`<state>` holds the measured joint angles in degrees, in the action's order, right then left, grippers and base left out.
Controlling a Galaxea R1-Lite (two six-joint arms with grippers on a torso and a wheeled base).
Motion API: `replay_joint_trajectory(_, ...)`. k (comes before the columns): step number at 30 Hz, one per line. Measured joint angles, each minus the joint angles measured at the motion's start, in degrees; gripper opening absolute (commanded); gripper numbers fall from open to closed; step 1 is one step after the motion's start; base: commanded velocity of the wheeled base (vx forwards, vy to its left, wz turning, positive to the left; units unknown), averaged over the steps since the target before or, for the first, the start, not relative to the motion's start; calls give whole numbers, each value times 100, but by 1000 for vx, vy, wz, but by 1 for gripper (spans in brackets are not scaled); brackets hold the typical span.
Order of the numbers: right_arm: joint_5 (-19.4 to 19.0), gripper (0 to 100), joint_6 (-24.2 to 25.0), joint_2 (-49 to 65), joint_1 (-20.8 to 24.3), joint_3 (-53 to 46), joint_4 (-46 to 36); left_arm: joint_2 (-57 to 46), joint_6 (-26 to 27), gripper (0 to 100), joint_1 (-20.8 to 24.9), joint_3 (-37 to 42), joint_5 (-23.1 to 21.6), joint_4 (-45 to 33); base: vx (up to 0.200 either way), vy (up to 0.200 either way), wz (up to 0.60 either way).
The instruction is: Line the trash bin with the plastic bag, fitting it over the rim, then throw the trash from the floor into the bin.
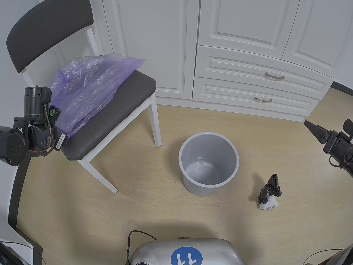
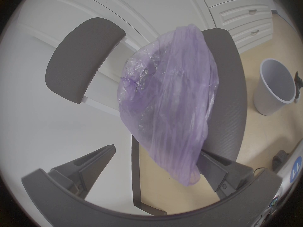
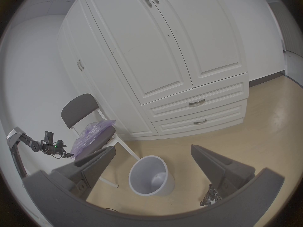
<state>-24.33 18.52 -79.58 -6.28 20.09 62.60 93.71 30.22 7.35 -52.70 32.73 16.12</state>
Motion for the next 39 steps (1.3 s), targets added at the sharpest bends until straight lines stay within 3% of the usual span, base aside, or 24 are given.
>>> replay_joint_trajectory(8,0,100,9,23,11,20,7,329,45,100,-39,-311,24,41,0,0,0)
replay_joint_trajectory(18,0,100,94,-11,16,74,5,601,246,100,-52,-512,273,868,0,0,0)
replay_joint_trajectory(39,0,100,206,-22,11,72,188,23,271,100,-61,-645,284,991,0,0,0)
